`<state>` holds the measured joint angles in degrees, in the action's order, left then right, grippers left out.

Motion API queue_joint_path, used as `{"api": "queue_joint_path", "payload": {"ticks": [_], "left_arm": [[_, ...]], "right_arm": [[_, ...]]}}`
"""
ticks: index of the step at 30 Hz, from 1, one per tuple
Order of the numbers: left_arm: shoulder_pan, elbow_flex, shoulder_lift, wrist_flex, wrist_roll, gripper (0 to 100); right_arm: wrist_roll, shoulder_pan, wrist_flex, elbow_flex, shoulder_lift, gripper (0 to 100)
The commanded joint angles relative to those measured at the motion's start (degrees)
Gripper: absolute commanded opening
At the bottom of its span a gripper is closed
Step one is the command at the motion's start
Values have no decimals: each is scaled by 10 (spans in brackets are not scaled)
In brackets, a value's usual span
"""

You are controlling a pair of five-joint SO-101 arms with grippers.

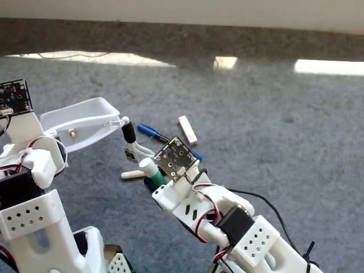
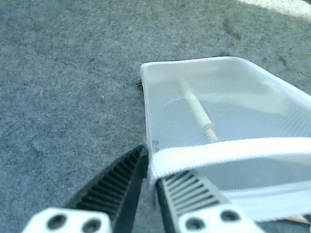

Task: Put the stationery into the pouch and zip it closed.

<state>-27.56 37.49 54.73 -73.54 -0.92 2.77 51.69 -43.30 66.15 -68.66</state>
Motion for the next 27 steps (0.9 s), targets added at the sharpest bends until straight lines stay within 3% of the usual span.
{"api": "queue_joint_path", "payload": {"ticks": [1, 10, 14, 27], "left_arm": [[14, -5, -1, 4, 2, 7], [51, -4, -2, 1, 2, 7], [55, -4, -2, 1, 1, 7], [98, -38, -2, -19, 1, 7]], "right_arm": [[-4, -6, 13, -4, -32, 5], [-5, -3, 13, -8, -81, 5], [-55, -3, 22, -14, -130, 5], [-79, -3, 348, -15, -177, 9]]}}
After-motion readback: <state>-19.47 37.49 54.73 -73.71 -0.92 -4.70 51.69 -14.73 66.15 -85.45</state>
